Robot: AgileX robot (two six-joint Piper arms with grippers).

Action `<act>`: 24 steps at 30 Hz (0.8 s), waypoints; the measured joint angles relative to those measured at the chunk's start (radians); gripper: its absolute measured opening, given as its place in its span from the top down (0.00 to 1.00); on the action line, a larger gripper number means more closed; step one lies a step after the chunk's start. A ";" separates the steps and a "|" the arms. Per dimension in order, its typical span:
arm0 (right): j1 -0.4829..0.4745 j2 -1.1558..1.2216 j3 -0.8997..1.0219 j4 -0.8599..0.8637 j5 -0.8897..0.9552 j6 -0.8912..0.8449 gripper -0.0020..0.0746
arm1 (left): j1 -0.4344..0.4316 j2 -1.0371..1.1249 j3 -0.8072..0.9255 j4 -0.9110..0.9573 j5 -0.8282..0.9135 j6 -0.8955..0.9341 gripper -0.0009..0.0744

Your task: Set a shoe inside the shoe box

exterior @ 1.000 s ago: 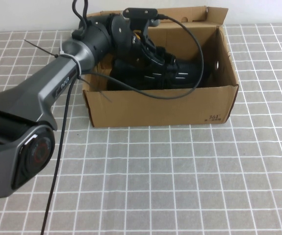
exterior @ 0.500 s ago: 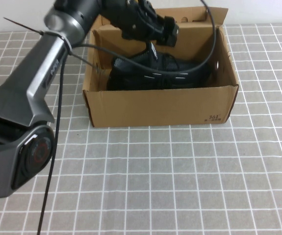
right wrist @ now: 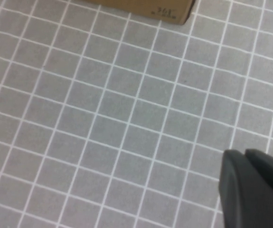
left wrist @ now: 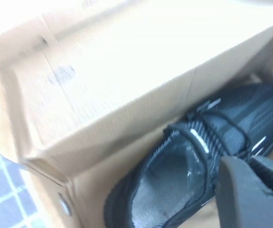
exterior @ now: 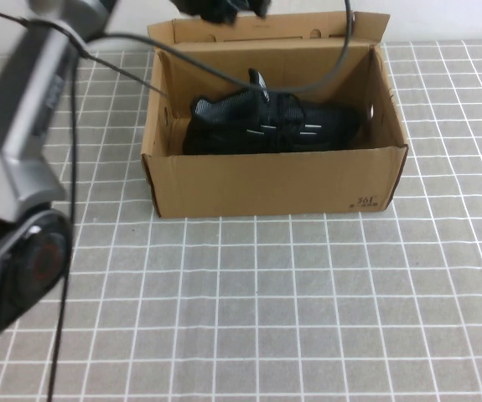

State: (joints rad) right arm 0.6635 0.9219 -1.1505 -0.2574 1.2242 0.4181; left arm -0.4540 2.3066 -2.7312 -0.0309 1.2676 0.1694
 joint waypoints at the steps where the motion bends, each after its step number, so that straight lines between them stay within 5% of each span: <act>1: 0.000 -0.013 0.000 0.011 0.005 0.000 0.99 | 0.000 -0.023 0.002 0.003 0.000 0.007 0.97; 13: 0.000 -0.240 0.000 0.068 0.038 -0.019 0.99 | 0.001 -0.433 0.162 -0.027 0.004 0.045 0.99; 24: 0.000 -0.502 0.025 0.143 0.051 -0.093 0.99 | 0.001 -0.939 0.732 -0.021 -0.038 0.043 0.99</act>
State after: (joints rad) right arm 0.6635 0.4201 -1.1256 -0.1146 1.2748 0.3247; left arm -0.4525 1.3675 -1.9992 -0.0521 1.2298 0.2122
